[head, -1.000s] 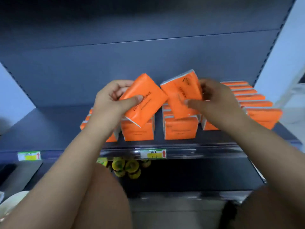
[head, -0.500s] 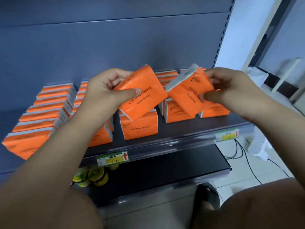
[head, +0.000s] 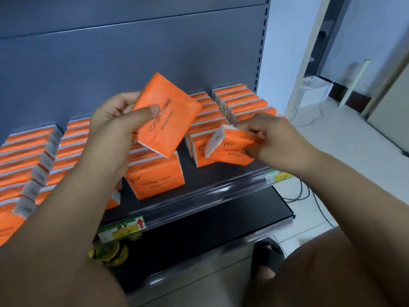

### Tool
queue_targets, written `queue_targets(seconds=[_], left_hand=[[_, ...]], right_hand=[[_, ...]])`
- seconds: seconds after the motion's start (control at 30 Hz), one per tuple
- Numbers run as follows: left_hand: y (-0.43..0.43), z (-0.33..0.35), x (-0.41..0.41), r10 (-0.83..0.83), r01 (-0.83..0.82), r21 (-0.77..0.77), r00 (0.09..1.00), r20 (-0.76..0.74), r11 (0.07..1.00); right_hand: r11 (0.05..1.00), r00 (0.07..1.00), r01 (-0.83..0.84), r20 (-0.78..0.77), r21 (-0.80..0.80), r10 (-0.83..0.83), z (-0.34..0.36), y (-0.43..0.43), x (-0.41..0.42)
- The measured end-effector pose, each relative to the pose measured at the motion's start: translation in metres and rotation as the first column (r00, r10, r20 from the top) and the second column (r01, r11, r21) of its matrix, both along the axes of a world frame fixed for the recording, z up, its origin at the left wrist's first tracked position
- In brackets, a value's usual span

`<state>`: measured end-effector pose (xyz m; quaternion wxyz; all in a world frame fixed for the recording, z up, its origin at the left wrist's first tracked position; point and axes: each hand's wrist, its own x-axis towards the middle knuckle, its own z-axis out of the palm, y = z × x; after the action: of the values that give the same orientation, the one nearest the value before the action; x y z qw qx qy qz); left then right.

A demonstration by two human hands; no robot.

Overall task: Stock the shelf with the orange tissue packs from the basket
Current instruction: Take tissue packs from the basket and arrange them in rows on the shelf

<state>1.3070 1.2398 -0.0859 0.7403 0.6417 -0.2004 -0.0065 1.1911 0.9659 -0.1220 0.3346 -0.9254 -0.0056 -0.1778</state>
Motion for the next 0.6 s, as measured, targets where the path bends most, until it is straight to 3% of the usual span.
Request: queue_targets(seconds=[0.2, 0.3, 0.47, 0.6], left_hand=[[-0.004, -0.005, 0.003, -0.013, 0.014, 0.023, 1.000, -0.020, 1.000], [-0.007, -0.004, 0.001, -0.041, 0.040, 0.023, 0.999, 0.014, 0.999], [-0.010, -0.004, -0.007, -0.081, 0.079, -0.023, 0.992, -0.097, 0.997], [-0.013, -0.007, -0.009, -0.084, 0.085, 0.016, 0.995, -0.046, 0.996]], right_hand=[[0.972, 0.998, 0.000, 0.054, -0.234, 0.013, -0.017, 0.008, 0.030], [0.961, 0.999, 0.022, 0.051, -0.276, -0.008, -0.024, 0.015, 0.040], [0.953, 0.999, 0.035, 0.046, -0.302, -0.022, -0.024, 0.026, 0.043], [0.933, 0.997, 0.057, 0.068, -0.355, -0.035, -0.024, 0.030, 0.037]])
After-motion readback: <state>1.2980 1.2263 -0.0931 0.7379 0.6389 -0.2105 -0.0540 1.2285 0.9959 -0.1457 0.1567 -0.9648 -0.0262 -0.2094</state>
